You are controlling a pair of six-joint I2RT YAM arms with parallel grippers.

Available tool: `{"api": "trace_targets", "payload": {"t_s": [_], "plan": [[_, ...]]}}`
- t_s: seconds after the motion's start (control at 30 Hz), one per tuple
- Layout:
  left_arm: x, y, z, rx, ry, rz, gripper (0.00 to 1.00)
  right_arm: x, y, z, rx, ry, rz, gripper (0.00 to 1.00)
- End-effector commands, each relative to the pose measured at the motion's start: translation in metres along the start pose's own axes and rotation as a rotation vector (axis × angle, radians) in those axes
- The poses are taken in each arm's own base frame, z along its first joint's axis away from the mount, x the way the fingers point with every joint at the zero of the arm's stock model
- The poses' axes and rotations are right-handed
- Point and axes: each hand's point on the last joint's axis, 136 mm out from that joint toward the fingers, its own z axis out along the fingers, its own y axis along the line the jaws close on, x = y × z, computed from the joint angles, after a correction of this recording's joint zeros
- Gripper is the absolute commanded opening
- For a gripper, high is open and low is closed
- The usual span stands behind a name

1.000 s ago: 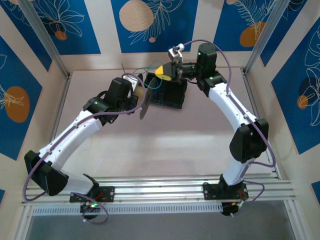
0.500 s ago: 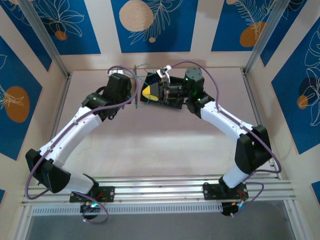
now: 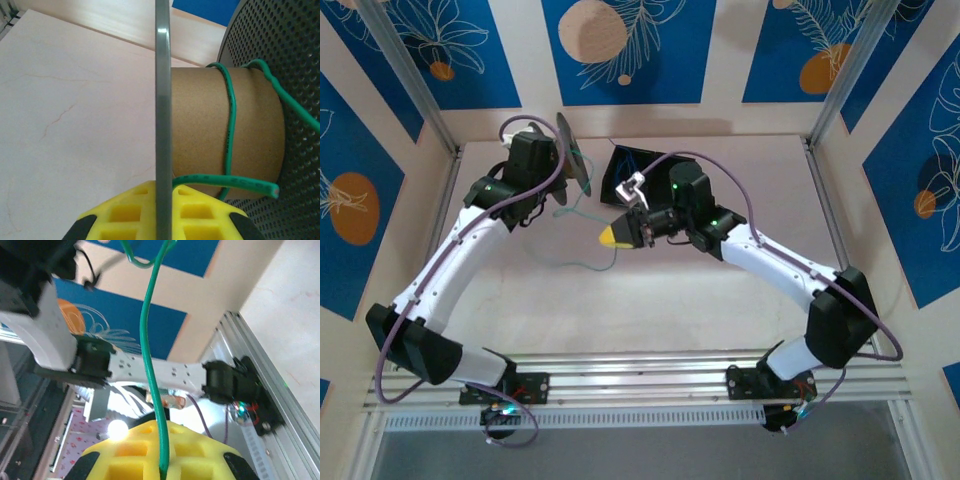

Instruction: Wrap the cables

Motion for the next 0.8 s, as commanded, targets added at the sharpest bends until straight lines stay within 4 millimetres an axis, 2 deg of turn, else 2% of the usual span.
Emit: {"api": "trace_targets", "payload": {"t_s": [0.0, 0.17, 0.3, 0.37, 0.47, 0.67, 0.77], "plan": [[-0.054, -0.009, -0.025, 0.103, -0.149, -0.129, 0.0, 0.044, 0.003, -0.018, 0.068, 0.084, -0.072, 0.0], [-0.075, -0.004, -0.028, 0.154, -0.157, -0.193, 0.0, 0.072, -0.012, -0.034, 0.171, 0.123, -0.078, 0.0], [-0.094, -0.008, -0.028, 0.233, -0.147, -0.284, 0.0, 0.079, -0.03, -0.033, 0.224, 0.145, -0.088, 0.0], [-0.104, -0.013, -0.029, 0.285, -0.14, -0.327, 0.0, 0.08, -0.046, -0.032, 0.291, 0.161, -0.087, 0.0], [-0.116, -0.026, -0.036, 0.379, -0.129, -0.374, 0.0, 0.076, -0.063, -0.032, 0.372, 0.17, -0.073, 0.0], [-0.119, -0.048, -0.042, 0.59, -0.095, -0.496, 0.0, 0.054, -0.053, -0.017, 0.23, 0.112, -0.059, 0.0], [-0.123, -0.058, -0.052, 0.695, -0.071, -0.522, 0.0, 0.046, -0.077, -0.032, 0.265, 0.078, 0.022, 0.0]]}}
